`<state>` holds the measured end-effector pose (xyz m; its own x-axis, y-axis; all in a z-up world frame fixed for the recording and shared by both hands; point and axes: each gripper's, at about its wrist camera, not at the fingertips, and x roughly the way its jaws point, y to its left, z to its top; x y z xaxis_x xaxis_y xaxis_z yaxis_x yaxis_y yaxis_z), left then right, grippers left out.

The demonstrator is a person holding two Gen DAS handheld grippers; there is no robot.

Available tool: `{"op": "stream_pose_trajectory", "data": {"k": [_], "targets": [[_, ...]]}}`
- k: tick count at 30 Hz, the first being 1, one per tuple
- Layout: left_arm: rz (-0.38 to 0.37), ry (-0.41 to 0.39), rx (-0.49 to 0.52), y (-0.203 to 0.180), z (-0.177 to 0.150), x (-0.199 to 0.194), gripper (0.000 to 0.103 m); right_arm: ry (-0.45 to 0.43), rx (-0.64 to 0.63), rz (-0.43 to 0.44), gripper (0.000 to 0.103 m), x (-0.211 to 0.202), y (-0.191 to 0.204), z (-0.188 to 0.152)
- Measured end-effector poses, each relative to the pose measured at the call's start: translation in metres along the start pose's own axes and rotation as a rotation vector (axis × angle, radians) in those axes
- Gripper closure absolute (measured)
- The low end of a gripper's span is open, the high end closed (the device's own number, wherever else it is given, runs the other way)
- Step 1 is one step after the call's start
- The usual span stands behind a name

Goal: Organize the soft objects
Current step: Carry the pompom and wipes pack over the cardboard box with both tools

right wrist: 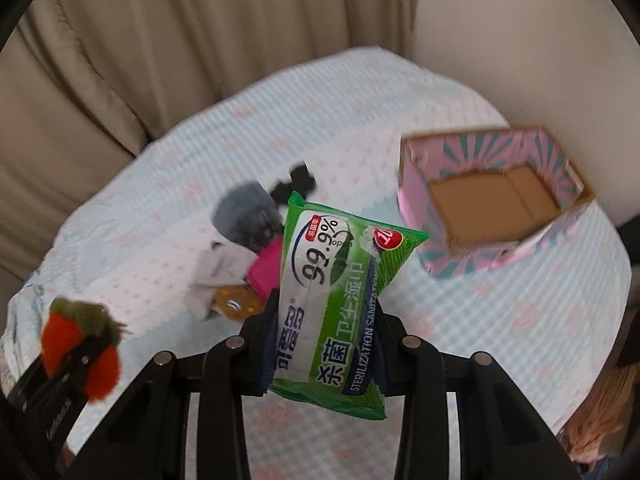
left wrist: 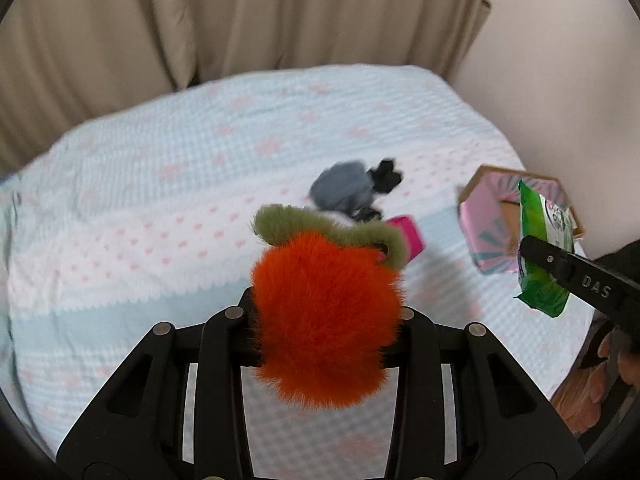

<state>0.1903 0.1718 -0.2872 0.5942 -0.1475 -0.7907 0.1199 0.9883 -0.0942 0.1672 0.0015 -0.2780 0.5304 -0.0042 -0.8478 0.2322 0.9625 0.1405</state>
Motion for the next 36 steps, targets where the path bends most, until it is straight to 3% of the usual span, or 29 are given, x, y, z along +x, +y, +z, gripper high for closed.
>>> {"op": "stream_pose_trajectory", "data": {"k": [8,16,21,27,36], "targets": [[-0.051,-0.051,0.048,-0.077,0.067,-0.039,0.071,-0.078,-0.016,0.037,0.069,-0.079,-0.047,0.058],[-0.095,-0.051,0.052,-0.189,0.120,-0.022,0.071,-0.062,-0.040,0.033,0.069,-0.095,-0.131,0.119],[-0.097,-0.005,0.051,-0.260,0.140,0.026,0.071,-0.022,-0.067,0.047,0.069,-0.073,-0.187,0.151],[-0.083,0.076,0.050,-0.323,0.140,0.098,0.071,0.062,-0.077,0.063,0.069,-0.019,-0.247,0.177],[-0.016,0.265,0.053,-0.372,0.111,0.229,0.071,0.247,-0.130,0.095,0.069,0.101,-0.306,0.185]]}}
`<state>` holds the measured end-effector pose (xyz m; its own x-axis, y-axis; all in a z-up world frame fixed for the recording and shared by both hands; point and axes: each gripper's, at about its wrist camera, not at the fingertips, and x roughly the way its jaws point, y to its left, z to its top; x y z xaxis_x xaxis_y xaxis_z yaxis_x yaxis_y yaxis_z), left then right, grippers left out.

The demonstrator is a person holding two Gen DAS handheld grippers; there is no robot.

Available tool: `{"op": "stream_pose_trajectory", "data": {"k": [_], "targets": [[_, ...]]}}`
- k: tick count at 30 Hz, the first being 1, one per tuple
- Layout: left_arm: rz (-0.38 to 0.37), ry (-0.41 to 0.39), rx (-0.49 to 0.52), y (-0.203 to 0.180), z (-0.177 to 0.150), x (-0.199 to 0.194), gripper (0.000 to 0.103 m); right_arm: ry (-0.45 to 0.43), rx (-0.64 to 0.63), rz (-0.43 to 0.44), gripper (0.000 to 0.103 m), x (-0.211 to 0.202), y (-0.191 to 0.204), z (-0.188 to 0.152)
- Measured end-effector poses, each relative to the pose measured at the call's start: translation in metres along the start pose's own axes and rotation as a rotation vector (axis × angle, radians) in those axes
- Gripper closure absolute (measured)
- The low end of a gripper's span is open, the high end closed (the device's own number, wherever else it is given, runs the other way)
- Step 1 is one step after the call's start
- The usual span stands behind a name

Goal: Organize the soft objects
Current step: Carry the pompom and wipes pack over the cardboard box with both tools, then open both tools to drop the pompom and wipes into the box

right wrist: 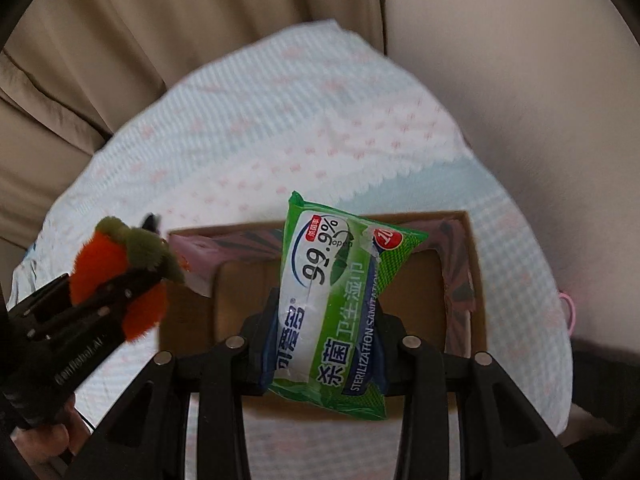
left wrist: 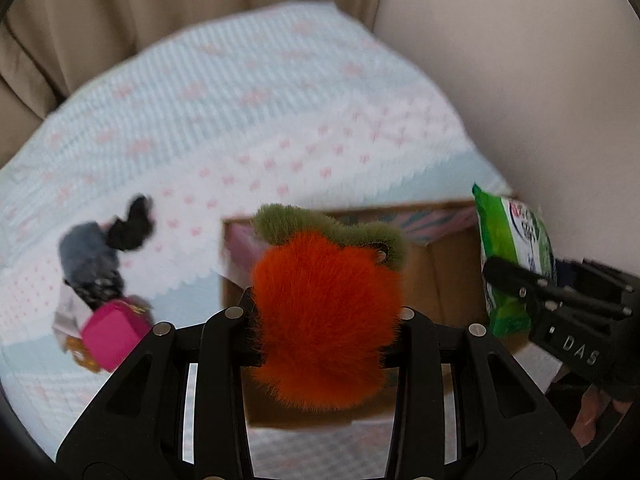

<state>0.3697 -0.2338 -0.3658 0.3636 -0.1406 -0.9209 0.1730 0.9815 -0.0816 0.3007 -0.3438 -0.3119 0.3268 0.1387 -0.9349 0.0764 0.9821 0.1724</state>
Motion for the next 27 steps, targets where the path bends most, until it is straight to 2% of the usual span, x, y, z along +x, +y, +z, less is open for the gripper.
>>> {"op": "stream_pose_trajectory", "data": {"k": [5,10,11,12,13,14,15,16,19,27], "targets": [[0.015,0.136,0.006,-0.005,-0.010,0.053,0.071,0.080,-0.004,0.021,0.069,0.046,-0.022,0.003],[0.053,0.145,0.048,-0.013,-0.018,0.059,0.070,0.136,-0.012,0.043,0.069,0.070,-0.032,0.001],[0.055,0.135,0.053,-0.014,-0.019,0.056,0.060,0.143,-0.015,0.043,0.068,0.072,-0.033,0.000],[0.056,0.134,0.058,-0.016,-0.019,0.054,0.035,0.150,-0.017,0.046,0.068,0.074,-0.034,0.000],[0.062,0.138,0.062,-0.015,-0.017,0.053,0.018,0.158,-0.016,0.049,0.059,0.076,-0.035,0.001],[0.072,0.140,0.068,-0.016,-0.017,0.053,0.001,0.157,-0.008,0.052,0.042,0.077,-0.037,0.002],[0.080,0.129,0.078,-0.018,-0.018,0.050,0.000,0.154,0.007,0.054,0.029,0.077,-0.039,0.003],[0.086,0.129,0.085,-0.018,-0.018,0.049,0.000,0.155,0.026,0.063,0.003,0.078,-0.042,0.003],[0.081,0.131,0.090,-0.020,-0.018,0.045,0.000,0.161,0.081,0.083,0.000,0.079,-0.051,0.005],[0.087,0.115,0.095,-0.028,-0.015,0.028,0.000,0.138,0.082,0.096,0.000,0.066,-0.053,0.006]]}}
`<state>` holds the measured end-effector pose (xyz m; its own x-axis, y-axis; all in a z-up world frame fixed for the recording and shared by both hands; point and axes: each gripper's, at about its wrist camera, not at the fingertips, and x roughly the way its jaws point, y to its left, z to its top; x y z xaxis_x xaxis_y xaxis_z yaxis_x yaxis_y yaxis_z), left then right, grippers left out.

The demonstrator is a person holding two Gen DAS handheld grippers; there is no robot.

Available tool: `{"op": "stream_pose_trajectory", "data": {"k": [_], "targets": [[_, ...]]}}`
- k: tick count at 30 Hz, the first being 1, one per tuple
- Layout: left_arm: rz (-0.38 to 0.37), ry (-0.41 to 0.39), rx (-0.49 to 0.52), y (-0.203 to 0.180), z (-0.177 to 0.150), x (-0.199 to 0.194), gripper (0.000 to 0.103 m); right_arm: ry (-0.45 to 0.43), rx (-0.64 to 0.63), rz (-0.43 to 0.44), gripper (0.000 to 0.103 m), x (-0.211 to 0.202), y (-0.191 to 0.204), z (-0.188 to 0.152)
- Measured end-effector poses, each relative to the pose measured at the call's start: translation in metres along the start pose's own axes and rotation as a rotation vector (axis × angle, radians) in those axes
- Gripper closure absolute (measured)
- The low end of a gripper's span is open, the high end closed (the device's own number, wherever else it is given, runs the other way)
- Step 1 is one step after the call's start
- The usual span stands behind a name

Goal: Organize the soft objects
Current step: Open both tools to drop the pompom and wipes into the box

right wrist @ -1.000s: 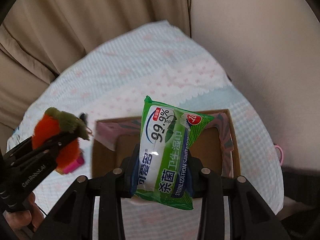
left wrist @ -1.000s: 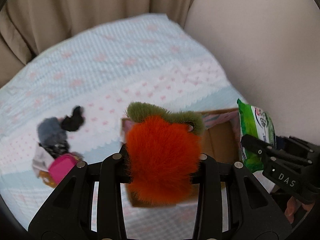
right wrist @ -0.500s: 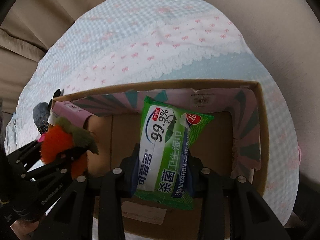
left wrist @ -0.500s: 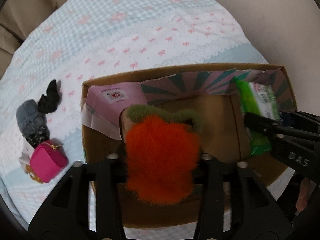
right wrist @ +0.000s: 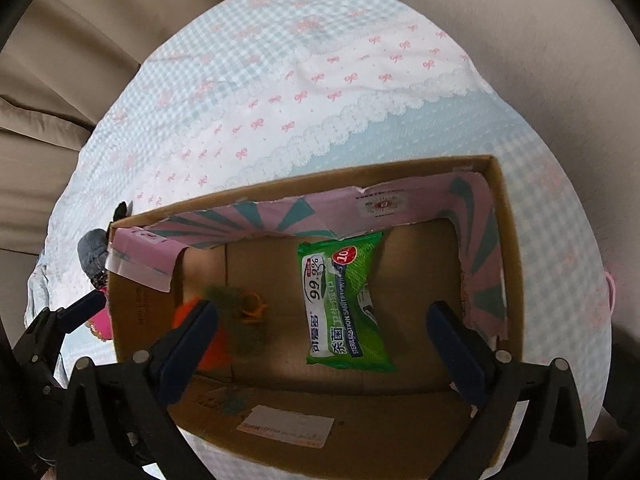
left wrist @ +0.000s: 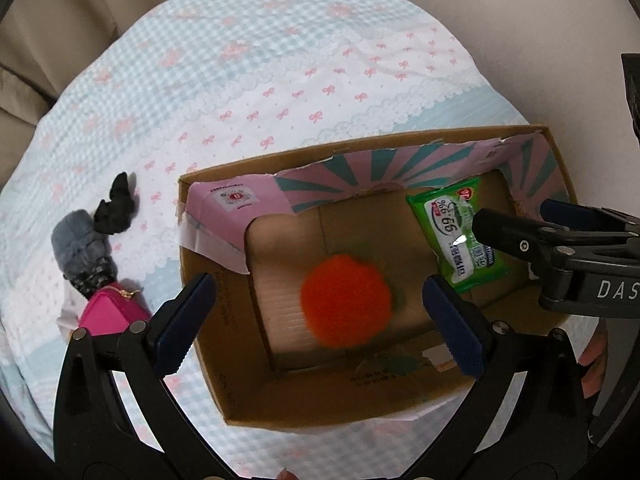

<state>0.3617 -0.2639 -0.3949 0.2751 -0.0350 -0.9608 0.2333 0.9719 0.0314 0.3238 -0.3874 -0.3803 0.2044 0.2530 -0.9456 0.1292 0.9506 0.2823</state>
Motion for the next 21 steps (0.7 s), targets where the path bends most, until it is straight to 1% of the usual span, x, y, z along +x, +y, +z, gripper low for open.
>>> {"op": "stream_pose_trajectory", "data": {"k": [7,11,16,21], "targets": [[-0.010,-0.037,-0.002,-0.001,-0.001,-0.033,0.000,-0.041,-0.023,-0.005,0.000,-0.030,0.009,-0.001],[-0.010,-0.069,-0.009,0.002,-0.005,-0.063,0.000,-0.089,-0.036,-0.022,0.000,-0.062,0.018,-0.004],[-0.032,-0.154,-0.036,0.013,-0.015,-0.113,0.000,-0.169,-0.055,-0.045,0.000,-0.108,0.036,-0.013],[-0.024,-0.252,-0.046,0.028,-0.031,-0.165,0.000,-0.277,-0.084,-0.090,0.000,-0.164,0.061,-0.030]]}}
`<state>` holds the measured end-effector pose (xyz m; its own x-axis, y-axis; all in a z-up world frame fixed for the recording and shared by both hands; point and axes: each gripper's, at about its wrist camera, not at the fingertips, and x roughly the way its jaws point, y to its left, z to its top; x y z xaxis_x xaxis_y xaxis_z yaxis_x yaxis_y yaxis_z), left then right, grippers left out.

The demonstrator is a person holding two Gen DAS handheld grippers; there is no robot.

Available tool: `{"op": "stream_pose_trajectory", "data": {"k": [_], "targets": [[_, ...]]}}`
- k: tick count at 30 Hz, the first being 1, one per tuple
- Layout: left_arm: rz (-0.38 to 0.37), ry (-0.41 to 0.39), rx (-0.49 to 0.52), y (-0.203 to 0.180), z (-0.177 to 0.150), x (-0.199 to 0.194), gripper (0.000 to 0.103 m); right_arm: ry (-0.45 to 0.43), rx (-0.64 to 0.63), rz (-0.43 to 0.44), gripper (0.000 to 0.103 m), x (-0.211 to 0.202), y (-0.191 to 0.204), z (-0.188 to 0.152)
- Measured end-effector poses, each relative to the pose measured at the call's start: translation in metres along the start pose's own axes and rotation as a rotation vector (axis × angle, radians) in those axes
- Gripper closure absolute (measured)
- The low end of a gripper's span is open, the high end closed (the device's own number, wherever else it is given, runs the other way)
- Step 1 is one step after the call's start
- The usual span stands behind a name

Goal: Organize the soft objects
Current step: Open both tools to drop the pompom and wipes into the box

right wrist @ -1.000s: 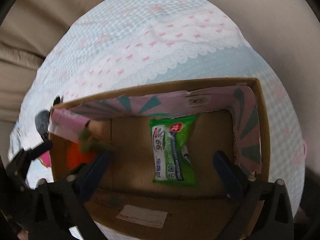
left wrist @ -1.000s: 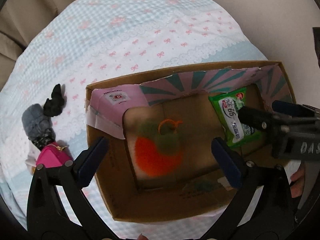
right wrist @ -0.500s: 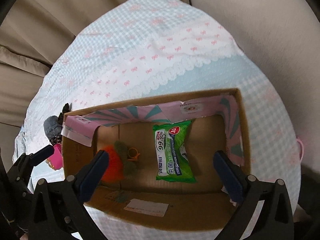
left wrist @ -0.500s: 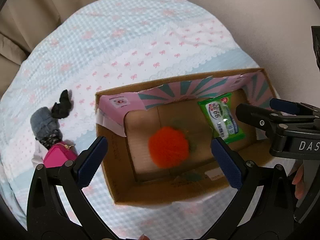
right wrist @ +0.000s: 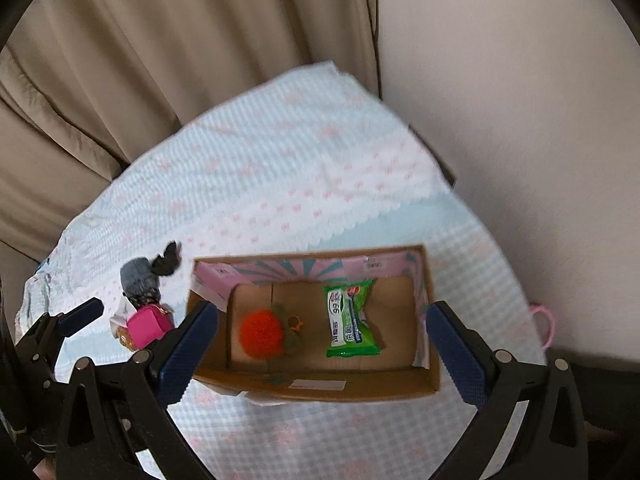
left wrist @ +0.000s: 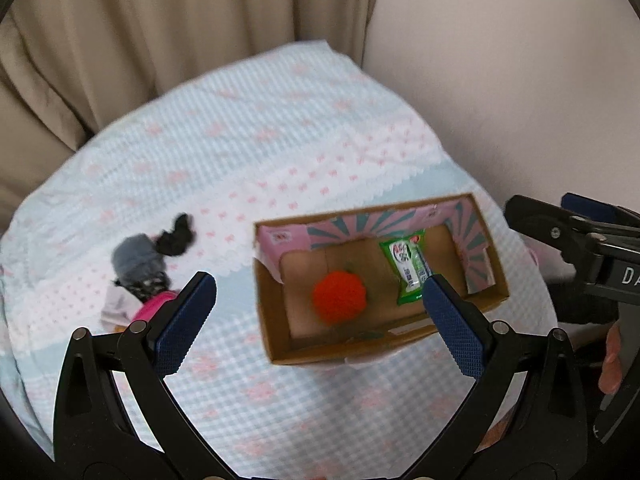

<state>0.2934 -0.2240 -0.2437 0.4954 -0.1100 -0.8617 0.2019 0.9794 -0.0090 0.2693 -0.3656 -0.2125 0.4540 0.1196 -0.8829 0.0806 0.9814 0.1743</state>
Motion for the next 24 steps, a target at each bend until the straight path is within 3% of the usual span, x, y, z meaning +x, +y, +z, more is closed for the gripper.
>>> {"op": "stream_pose_trajectory", "data": {"k": [6,13,24], "targets": [[-0.021,-0.125,-0.016,0.030,-0.019,-0.075,0.000,-0.114,-0.028,-0.016,0.000,-0.068,0.037,-0.021],[-0.031,-0.211,-0.027,0.076,-0.057,-0.149,0.000,-0.244,-0.056,-0.101,0.000,-0.130,0.090,-0.072],[-0.001,-0.286,-0.044,0.180,-0.133,-0.220,0.000,-0.314,0.002,-0.099,0.000,-0.157,0.169,-0.151]]}}
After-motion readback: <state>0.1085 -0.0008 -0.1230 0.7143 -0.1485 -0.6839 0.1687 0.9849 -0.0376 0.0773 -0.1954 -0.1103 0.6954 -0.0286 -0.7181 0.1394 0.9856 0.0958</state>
